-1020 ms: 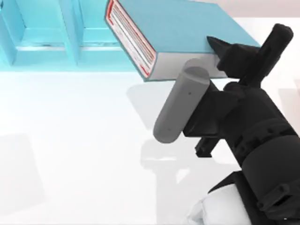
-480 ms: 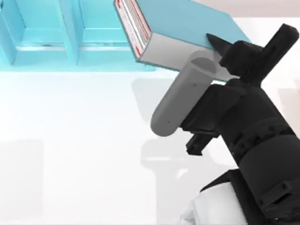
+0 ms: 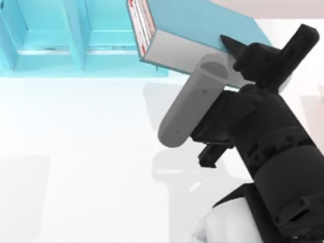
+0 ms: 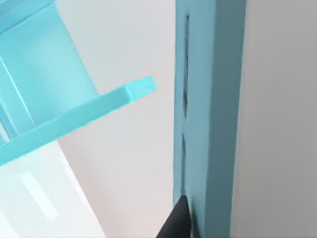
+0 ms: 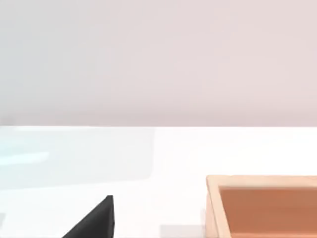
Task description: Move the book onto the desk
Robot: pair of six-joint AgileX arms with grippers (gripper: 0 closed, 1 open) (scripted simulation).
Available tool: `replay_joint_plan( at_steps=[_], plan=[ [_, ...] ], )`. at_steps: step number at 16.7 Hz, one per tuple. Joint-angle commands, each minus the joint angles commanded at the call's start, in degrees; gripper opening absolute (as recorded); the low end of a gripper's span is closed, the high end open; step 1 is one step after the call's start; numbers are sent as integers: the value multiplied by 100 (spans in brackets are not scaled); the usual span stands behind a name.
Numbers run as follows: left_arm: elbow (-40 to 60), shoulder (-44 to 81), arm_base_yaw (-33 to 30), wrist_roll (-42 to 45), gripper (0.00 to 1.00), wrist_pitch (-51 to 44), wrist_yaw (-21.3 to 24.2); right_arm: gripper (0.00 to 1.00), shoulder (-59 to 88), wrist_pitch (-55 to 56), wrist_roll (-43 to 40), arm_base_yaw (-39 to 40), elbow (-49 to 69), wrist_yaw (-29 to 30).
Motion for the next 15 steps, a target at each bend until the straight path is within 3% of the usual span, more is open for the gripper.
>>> replay_joint_plan(
  at_steps=[10, 15],
  plan=[
    [0, 0, 0, 0, 98, 0, 0, 100, 0, 0, 0, 0, 0, 0],
    [0, 0, 0, 0, 100, 0, 0, 100, 0, 0, 0, 0, 0, 0]
  ],
)
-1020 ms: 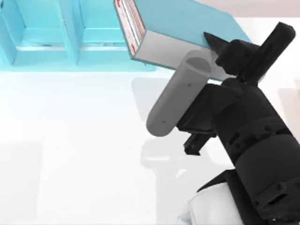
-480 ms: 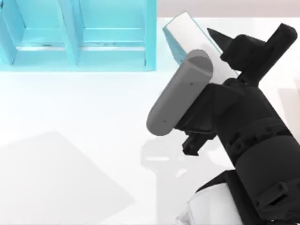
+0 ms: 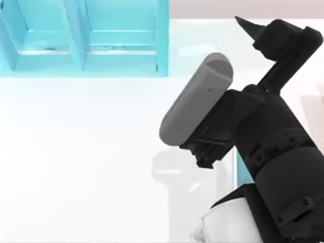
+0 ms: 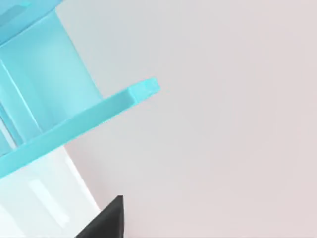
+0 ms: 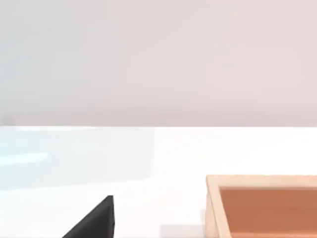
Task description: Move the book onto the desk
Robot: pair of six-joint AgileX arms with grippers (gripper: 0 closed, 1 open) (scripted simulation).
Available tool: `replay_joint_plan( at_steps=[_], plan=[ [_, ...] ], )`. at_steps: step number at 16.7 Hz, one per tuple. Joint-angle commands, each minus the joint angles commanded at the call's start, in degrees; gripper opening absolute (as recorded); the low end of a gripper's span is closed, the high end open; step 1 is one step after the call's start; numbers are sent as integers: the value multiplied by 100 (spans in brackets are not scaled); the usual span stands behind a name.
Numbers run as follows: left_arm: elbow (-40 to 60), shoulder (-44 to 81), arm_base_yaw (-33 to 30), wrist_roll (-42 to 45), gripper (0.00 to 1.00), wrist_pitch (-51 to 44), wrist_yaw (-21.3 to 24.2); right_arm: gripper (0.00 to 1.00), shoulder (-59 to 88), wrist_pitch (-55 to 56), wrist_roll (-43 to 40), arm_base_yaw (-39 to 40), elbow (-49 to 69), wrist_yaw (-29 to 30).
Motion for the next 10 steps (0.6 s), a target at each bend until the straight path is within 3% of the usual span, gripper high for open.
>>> replay_joint_plan(
  at_steps=[3, 4, 10],
  plan=[
    [0, 0, 0, 0, 100, 0, 0, 100, 0, 0, 0, 0, 0, 0],
    [-38, 577, -1, 42, 100, 1529, -97, 100, 0, 0, 0, 0, 0, 0],
    [-92, 775, -400, -779, 100, 2374, 284, 100, 0, 0, 0, 0, 0, 0]
  ],
)
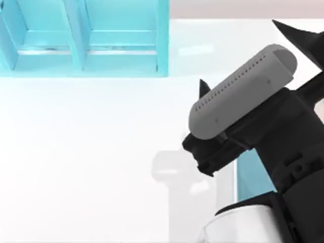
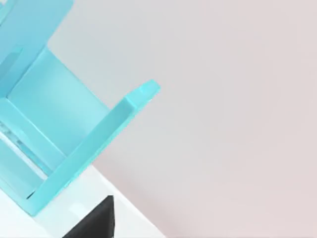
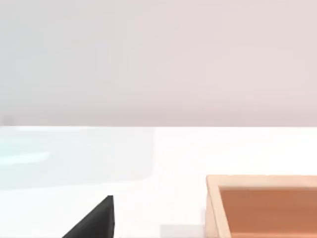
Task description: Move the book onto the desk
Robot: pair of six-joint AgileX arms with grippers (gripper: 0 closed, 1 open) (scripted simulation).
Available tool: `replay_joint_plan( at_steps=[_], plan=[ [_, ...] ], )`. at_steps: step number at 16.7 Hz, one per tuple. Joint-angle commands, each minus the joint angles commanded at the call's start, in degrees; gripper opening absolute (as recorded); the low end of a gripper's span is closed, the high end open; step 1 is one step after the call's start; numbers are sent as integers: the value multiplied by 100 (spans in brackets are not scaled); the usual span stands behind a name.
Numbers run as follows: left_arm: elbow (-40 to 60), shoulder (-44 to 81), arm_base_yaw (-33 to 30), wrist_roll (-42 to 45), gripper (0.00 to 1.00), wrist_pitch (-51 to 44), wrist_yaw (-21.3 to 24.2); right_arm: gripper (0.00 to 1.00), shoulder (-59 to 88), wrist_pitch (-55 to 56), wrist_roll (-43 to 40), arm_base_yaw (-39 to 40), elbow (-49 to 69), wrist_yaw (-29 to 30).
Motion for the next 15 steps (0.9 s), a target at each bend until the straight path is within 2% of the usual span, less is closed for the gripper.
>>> replay_joint_plan(
  at_steps=[10, 15],
  plan=[
    [-19, 575, -1575, -2940, 100, 3638, 1487, 100, 0, 0, 0, 0, 0, 0],
    [19, 636, -1855, -3414, 100, 4178, 1729, 100, 0, 0, 0, 0, 0, 0]
  ],
)
